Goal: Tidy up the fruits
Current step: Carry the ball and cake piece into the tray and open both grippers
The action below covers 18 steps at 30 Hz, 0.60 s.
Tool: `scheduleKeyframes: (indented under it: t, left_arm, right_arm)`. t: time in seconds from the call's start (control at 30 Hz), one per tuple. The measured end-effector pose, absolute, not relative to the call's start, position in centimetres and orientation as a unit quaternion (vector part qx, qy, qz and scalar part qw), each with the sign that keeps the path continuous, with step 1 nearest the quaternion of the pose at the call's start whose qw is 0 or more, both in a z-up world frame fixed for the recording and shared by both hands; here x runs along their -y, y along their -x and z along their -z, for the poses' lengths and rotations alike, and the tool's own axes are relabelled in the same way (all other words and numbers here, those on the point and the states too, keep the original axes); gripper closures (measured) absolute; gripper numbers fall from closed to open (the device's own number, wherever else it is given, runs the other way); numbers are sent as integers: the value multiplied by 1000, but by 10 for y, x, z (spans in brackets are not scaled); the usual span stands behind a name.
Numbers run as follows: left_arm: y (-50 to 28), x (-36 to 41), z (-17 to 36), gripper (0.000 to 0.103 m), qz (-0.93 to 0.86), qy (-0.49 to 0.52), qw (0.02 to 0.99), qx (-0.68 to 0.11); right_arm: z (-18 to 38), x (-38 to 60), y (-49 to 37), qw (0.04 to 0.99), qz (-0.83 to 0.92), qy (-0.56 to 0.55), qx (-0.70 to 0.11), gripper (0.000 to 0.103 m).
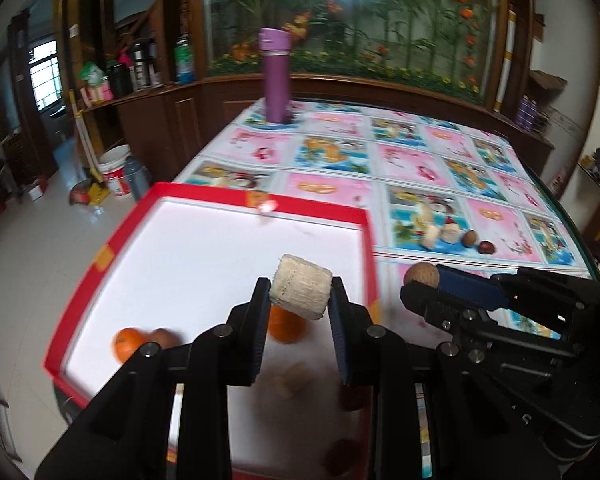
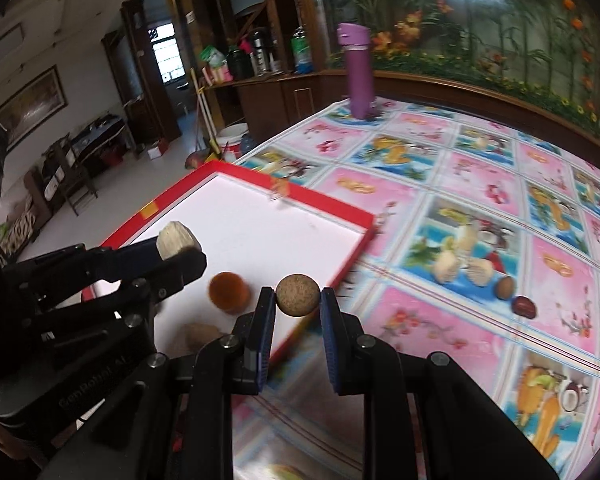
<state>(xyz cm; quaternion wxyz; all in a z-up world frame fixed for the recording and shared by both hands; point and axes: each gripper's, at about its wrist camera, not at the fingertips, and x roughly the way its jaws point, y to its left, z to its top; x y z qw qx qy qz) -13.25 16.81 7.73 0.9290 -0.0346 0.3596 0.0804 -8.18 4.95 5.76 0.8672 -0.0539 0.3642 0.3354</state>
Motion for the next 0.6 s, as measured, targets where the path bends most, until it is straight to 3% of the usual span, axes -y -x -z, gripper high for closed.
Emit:
scheduleKeyframes:
  t: [0.6]
  left_arm:
    - [154,-214,-58,72,-112,62,919,-374]
  right_arm:
    - [-45,-97,100,850,-355,92,-378,82]
